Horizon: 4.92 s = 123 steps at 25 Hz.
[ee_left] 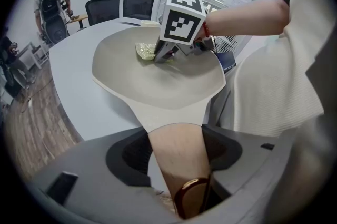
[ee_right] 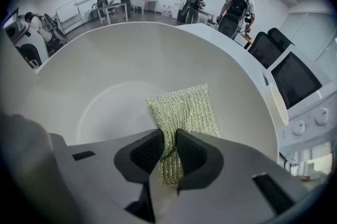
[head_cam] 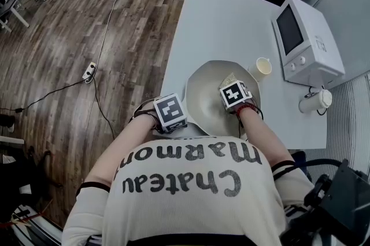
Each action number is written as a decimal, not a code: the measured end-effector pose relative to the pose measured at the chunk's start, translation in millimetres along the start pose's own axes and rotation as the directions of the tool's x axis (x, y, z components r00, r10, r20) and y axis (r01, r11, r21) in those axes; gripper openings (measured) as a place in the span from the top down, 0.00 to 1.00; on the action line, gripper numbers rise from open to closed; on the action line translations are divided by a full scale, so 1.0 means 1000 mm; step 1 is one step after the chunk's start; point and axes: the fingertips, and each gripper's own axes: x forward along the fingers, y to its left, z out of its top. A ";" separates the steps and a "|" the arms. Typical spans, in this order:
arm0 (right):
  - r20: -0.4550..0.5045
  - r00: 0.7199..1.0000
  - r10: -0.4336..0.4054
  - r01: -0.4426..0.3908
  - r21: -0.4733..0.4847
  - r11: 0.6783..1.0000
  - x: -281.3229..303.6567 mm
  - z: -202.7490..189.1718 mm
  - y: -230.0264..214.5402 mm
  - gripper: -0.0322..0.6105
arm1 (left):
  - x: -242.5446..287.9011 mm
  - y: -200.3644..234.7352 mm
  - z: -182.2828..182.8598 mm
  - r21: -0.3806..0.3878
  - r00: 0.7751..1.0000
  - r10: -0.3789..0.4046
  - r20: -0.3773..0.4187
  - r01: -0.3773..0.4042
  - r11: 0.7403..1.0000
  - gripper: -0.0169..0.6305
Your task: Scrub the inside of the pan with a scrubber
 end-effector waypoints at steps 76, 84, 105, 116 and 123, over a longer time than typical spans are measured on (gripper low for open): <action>0.109 0.824 0.556 -0.554 0.366 0.748 -0.026 0.013 0.134 0.86 | 0.003 -0.013 0.000 -0.105 0.998 0.013 0.059 -0.007 0.994 0.55; 0.066 0.865 0.497 -0.478 0.408 0.778 -0.025 -0.009 0.101 0.87 | 0.000 -0.015 -0.003 -0.109 0.999 0.014 0.048 -0.008 0.994 0.55; -0.240 0.968 0.068 -0.088 -0.074 0.993 -0.018 -0.053 0.028 0.87 | 0.001 -0.015 0.002 -0.177 0.998 -0.010 0.069 0.022 0.984 0.57; -0.333 0.940 -0.077 -0.019 -0.276 0.961 -0.014 -0.066 0.001 0.87 | -0.005 -0.011 -0.004 -0.212 0.994 -0.018 0.111 0.041 0.976 0.59; -0.352 0.927 -0.127 0.006 -0.325 0.946 -0.026 -0.078 -0.006 0.87 | -0.003 -0.015 -0.005 -0.216 0.993 -0.046 0.112 0.070 0.974 0.59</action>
